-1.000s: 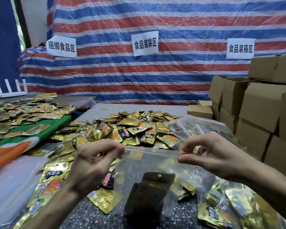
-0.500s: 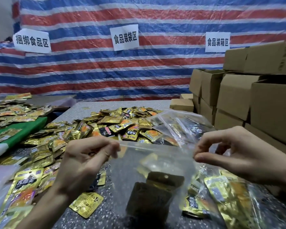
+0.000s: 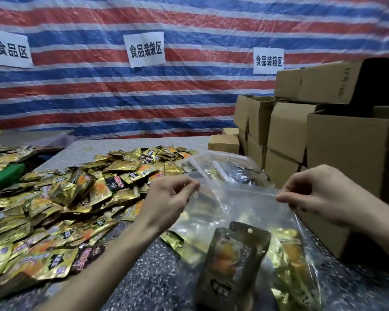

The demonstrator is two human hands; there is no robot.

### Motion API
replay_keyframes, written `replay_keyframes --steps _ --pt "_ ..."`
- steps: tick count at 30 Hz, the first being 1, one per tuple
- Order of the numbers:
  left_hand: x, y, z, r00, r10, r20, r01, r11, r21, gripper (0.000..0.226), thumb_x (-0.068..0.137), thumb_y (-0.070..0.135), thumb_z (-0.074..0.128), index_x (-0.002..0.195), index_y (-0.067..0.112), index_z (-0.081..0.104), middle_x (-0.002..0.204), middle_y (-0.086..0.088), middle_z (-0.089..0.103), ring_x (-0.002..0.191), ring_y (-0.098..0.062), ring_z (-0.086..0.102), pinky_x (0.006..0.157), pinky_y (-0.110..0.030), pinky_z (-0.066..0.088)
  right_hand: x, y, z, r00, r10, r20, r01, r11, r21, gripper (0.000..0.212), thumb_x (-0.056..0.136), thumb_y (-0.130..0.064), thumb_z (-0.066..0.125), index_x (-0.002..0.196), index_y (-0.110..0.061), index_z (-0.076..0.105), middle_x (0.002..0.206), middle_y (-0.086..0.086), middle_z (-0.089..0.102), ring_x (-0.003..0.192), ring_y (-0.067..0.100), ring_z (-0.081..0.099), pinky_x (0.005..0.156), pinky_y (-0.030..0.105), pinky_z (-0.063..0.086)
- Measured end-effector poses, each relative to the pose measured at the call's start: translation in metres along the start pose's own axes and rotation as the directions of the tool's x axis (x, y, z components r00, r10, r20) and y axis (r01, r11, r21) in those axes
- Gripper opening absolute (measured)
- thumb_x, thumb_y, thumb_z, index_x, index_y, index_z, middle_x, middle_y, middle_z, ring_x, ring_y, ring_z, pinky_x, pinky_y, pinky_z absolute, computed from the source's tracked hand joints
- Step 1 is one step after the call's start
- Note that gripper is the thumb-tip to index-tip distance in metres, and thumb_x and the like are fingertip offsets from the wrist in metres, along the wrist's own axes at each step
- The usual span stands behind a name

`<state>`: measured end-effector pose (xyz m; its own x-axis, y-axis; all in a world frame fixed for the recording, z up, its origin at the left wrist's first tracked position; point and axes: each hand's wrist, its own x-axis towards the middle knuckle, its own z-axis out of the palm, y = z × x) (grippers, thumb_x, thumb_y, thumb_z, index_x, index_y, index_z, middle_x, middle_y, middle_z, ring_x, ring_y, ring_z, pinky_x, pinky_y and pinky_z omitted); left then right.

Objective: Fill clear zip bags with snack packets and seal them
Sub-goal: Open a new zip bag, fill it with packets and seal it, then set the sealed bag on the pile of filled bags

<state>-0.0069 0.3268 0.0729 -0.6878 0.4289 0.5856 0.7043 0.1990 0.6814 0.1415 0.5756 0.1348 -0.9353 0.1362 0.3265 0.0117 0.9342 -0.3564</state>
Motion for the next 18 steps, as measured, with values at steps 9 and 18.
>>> replay_keyframes --steps 9,18 --pt "0.036 -0.031 0.076 0.831 -0.522 0.194 0.557 0.786 -0.268 0.018 0.104 0.007 0.043 0.100 0.003 0.060 0.083 -0.012 0.065 0.063 -0.015 0.061 0.058 -0.022 0.053 0.038 -0.010 0.080 0.977 0.197 -0.076 -0.194 0.980 0.050 0.031 0.089 -0.030 0.072 0.115 -0.024 0.056 0.096 -0.009 0.065 0.086 0.007 0.063 0.082 0.032 0.056" --pt "-0.018 -0.036 0.031 0.898 -0.411 0.156 0.433 0.888 -0.157 0.037 0.101 0.024 0.054 0.136 0.030 0.043 0.112 0.010 0.060 0.092 0.006 0.056 0.078 -0.019 0.054 0.042 -0.035 0.146 0.985 0.173 0.010 -0.173 0.978 0.114 0.018 0.091 -0.034 0.066 0.105 -0.027 0.057 0.103 -0.006 0.065 0.090 0.010 0.060 0.082 0.034 0.054"
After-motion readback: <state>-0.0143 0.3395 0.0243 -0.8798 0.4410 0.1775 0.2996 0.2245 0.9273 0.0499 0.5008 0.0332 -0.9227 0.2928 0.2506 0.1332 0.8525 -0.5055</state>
